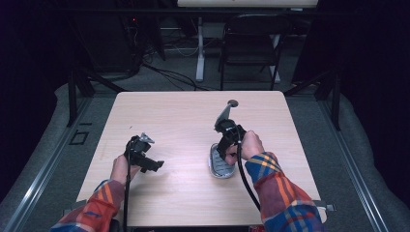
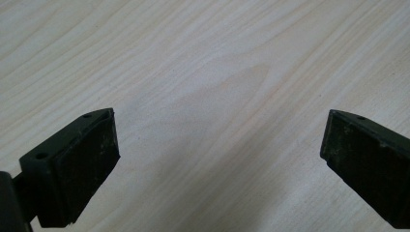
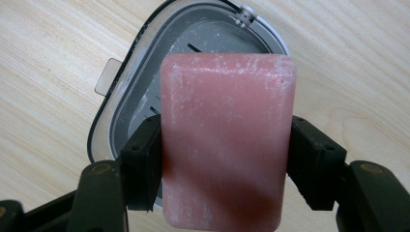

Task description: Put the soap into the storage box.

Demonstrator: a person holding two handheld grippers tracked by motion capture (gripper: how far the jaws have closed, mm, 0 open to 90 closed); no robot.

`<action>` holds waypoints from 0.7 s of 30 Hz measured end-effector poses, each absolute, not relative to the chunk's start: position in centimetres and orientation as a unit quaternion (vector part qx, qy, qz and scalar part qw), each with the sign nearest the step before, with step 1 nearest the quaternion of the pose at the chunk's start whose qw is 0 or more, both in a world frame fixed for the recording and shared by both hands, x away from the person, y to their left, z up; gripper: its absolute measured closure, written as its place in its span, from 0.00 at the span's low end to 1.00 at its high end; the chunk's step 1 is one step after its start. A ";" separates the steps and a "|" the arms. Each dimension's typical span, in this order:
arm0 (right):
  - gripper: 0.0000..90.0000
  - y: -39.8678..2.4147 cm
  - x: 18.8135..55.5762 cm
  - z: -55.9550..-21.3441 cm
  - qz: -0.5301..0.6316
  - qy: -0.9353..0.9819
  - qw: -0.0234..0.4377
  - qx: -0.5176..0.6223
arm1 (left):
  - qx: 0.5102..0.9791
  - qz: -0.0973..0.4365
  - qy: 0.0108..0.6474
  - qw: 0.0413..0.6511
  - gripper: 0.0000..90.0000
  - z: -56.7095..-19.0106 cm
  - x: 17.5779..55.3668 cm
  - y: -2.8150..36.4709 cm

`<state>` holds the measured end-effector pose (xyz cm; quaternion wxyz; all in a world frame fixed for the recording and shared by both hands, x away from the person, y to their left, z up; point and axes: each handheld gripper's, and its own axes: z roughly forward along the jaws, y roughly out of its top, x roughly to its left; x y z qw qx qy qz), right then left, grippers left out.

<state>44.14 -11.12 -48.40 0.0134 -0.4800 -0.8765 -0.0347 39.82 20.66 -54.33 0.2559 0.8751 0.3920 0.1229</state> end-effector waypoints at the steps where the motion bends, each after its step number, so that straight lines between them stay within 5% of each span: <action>1: 0.40 -10.9 44.1 -48.6 -0.038 -0.873 0.014 -0.486 | 0.875 0.123 0.392 0.256 0.00 -54.3 39.8 20.7; 21: 0.40 -9.1 44.4 -49.6 -0.020 -0.862 0.003 -0.507 | 0.876 0.122 0.390 0.257 0.00 -54.3 39.8 20.6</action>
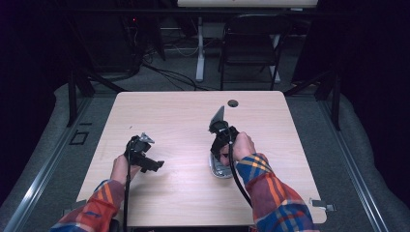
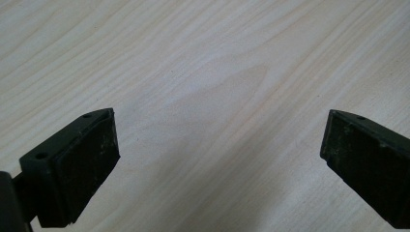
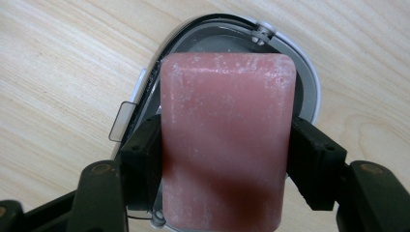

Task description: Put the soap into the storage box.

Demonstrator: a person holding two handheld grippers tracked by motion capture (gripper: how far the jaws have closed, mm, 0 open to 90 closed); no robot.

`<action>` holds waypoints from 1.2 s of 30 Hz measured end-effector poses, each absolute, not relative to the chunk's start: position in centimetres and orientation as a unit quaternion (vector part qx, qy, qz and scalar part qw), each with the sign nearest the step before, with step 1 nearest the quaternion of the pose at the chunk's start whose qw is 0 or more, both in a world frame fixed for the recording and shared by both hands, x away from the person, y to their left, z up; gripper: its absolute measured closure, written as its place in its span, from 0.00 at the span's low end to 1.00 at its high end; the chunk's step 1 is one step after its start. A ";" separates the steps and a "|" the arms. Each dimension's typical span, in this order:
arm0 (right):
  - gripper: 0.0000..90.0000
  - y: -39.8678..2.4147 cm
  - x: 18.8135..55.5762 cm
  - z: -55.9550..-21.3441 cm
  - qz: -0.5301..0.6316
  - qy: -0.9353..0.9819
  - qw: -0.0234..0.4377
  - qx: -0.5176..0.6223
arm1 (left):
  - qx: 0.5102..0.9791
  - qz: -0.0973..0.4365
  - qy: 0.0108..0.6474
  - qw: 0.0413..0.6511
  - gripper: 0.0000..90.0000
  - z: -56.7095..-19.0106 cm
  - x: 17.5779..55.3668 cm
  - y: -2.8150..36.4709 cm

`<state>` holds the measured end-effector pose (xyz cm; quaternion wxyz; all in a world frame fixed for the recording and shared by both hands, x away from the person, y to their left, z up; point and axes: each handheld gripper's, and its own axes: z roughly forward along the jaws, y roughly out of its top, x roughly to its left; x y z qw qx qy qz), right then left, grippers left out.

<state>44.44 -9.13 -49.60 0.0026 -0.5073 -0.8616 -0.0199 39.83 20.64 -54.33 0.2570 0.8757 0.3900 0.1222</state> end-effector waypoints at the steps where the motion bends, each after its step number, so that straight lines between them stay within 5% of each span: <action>1: 0.40 -9.1 44.5 -49.5 -0.007 -0.863 0.004 -0.504 | 0.876 0.123 0.390 0.256 0.00 -54.3 39.8 20.6; 24: 0.37 -11.7 43.1 -46.2 -0.090 -0.858 -0.024 -0.505 | 0.877 0.121 0.387 0.257 0.00 -54.3 39.8 20.5; 36: 0.01 -15.6 40.0 -44.1 -0.137 -0.874 -0.100 -0.455 | 0.878 0.122 0.385 0.255 0.00 -54.3 39.7 20.5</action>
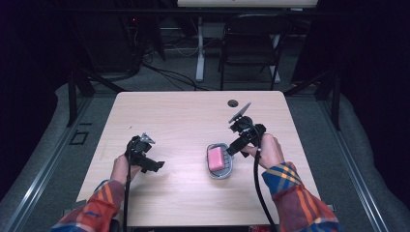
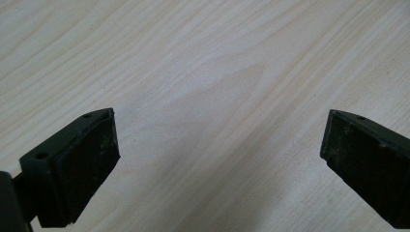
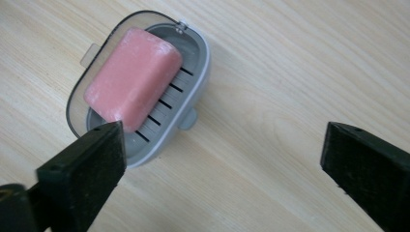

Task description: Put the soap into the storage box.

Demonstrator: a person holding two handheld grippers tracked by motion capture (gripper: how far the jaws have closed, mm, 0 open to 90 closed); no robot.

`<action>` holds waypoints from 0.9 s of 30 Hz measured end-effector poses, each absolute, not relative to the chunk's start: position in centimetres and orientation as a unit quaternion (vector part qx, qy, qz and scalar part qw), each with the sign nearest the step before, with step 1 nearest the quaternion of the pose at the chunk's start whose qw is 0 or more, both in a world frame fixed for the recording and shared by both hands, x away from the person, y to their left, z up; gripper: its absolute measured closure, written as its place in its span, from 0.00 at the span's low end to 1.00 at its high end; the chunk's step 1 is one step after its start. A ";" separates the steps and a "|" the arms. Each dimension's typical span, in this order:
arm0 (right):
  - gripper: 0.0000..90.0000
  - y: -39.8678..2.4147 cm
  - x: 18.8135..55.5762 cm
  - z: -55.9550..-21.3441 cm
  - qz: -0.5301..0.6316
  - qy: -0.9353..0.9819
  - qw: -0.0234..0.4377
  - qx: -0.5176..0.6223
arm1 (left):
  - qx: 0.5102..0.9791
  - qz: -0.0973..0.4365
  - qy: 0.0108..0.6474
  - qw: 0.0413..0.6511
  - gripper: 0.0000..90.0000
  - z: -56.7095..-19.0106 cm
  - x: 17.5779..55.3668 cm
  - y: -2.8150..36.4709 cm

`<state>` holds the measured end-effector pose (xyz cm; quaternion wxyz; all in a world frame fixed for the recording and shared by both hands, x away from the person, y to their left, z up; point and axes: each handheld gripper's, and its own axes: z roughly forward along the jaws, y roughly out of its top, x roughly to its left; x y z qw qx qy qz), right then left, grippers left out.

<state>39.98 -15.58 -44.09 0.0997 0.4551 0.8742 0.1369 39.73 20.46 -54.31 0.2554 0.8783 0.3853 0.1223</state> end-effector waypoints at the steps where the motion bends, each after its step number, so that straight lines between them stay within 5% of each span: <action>1: 0.00 -16.1 39.8 -44.0 0.141 0.874 0.100 0.453 | 0.878 0.122 0.386 0.256 0.00 -54.3 39.7 20.5; 14: 0.00 -22.0 35.5 -45.1 0.191 0.870 0.128 0.437 | 0.876 0.121 0.389 0.258 0.00 -54.3 39.7 20.5; 22: 0.00 -25.7 31.7 -49.2 0.231 0.882 0.165 0.376 | 0.880 0.118 0.383 0.256 0.00 -54.4 39.8 20.3; 27: 0.00 -25.9 31.6 -50.4 0.214 0.892 0.140 0.374 | 0.883 0.118 0.373 0.261 0.00 -54.2 39.6 20.1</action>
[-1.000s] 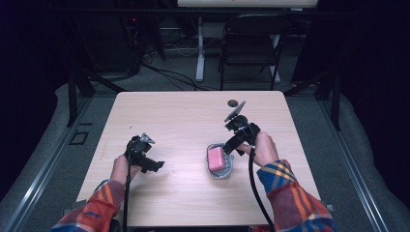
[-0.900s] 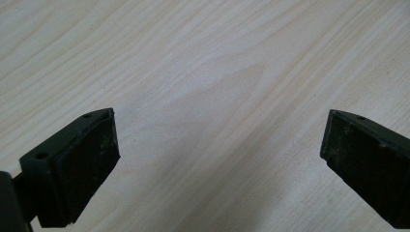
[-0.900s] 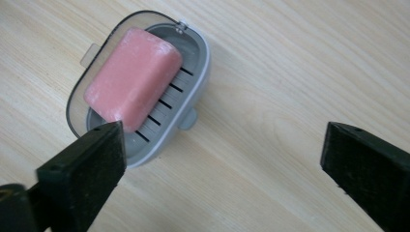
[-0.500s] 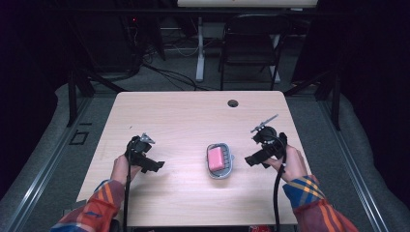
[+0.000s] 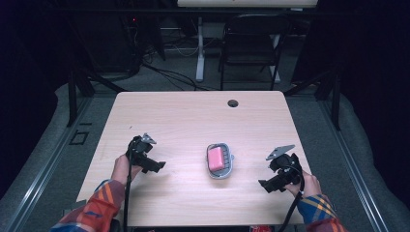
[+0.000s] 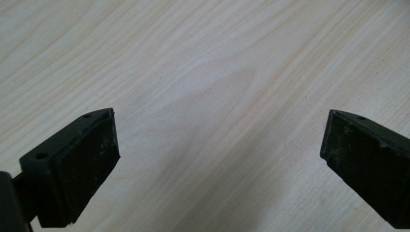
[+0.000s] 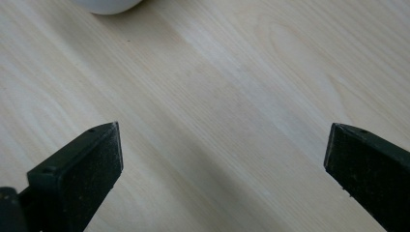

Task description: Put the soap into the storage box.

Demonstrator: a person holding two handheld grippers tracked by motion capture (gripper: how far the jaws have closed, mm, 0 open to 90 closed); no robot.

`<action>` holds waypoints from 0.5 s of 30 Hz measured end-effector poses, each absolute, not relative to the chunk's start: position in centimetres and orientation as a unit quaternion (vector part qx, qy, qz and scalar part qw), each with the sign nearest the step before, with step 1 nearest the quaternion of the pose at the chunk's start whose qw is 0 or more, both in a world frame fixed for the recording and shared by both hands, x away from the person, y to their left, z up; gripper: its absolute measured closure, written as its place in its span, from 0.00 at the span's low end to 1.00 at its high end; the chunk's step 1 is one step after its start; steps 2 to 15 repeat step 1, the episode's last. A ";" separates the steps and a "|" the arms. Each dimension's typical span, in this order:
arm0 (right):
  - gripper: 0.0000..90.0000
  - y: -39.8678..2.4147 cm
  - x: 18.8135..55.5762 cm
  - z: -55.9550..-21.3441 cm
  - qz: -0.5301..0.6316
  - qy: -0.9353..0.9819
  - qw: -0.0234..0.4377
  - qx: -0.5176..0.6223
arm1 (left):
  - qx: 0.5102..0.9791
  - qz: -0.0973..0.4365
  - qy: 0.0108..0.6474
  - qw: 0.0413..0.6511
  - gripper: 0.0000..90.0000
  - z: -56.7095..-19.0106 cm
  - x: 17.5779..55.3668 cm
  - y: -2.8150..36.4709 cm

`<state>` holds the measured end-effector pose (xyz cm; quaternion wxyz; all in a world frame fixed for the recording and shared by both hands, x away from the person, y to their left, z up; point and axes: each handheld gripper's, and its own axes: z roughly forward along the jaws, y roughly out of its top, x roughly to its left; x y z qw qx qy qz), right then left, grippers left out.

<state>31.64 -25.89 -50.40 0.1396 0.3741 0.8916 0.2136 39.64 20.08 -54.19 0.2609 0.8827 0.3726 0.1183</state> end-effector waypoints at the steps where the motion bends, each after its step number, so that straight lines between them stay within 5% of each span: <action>1: 0.00 -25.9 31.6 -50.4 0.214 0.892 0.140 0.374 | 0.883 0.118 0.373 0.261 0.00 -54.2 39.6 20.1; 15: 0.00 -25.9 31.6 -50.4 0.214 0.892 0.140 0.374 | 0.883 0.118 0.373 0.261 0.00 -54.2 39.6 20.1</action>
